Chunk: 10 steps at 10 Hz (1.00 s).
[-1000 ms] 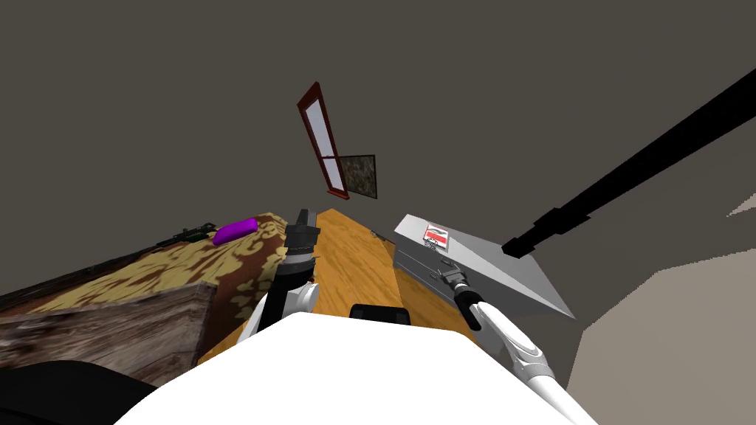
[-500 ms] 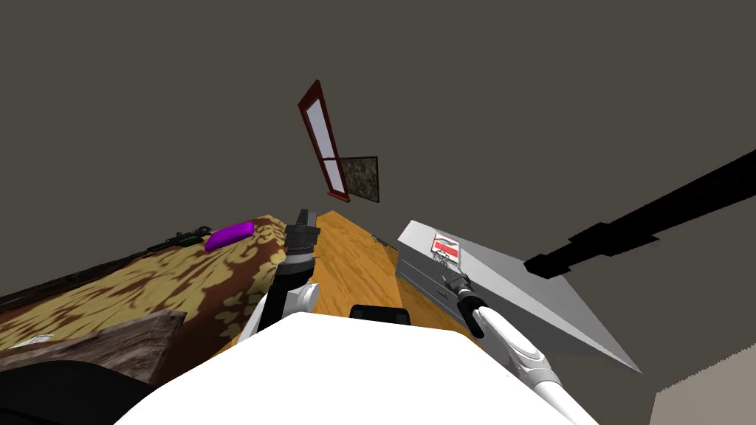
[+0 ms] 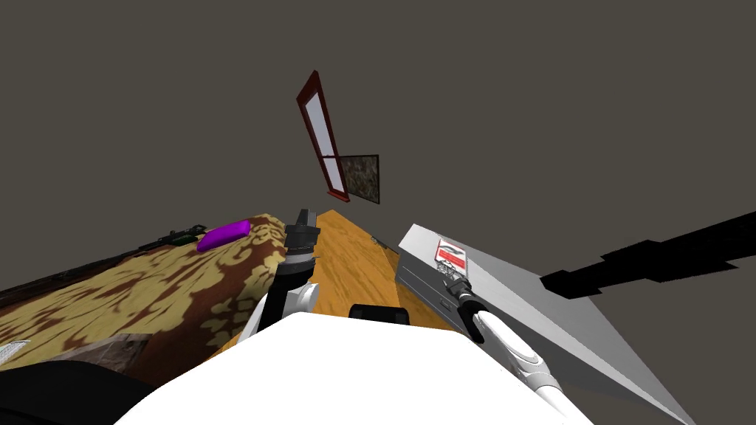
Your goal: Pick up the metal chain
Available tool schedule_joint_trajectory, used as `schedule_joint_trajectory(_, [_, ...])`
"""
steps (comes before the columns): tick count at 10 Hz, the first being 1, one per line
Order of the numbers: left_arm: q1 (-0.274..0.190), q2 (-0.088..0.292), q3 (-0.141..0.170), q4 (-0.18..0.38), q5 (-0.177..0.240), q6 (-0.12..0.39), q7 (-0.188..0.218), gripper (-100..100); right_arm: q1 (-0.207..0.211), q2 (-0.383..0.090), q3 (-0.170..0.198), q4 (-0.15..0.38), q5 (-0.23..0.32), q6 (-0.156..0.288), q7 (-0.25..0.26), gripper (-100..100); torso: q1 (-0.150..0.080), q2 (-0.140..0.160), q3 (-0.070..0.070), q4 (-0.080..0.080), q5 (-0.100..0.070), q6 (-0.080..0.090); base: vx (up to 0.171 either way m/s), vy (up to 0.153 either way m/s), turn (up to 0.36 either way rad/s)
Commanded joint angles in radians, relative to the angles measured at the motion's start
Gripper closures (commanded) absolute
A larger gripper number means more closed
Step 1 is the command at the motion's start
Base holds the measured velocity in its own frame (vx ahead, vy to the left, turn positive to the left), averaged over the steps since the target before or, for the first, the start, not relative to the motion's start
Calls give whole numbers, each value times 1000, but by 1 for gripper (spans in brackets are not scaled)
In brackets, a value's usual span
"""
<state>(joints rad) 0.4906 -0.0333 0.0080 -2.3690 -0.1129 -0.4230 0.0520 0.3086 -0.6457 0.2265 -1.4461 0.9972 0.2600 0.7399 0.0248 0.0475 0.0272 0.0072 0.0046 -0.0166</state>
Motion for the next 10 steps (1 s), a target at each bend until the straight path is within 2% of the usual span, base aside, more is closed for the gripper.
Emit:
schedule_joint_trajectory(1, [0,0,0,0,0,0,0,0,-11,25,7,30,6,6,2,-100,0,0,0,0,0,0,60,-91,65])
schedule_joint_trajectory(8, [0,0,0,0,0,0,0,0,-49,120,30,143,35,20,8,-100,-29,-34,-21,-8,-13,-9,47,-76,47])
schedule_joint_trajectory(9, [0,0,0,0,0,0,0,0,-41,120,22,133,48,14,2,-100,-35,-40,-25,-10,-16,-11,14,-36,17])
schedule_joint_trajectory(10, [0,0,0,0,0,0,0,0,-42,122,22,136,50,13,1,100,-35,-41,-26,-10,-17,-11,0,0,0])
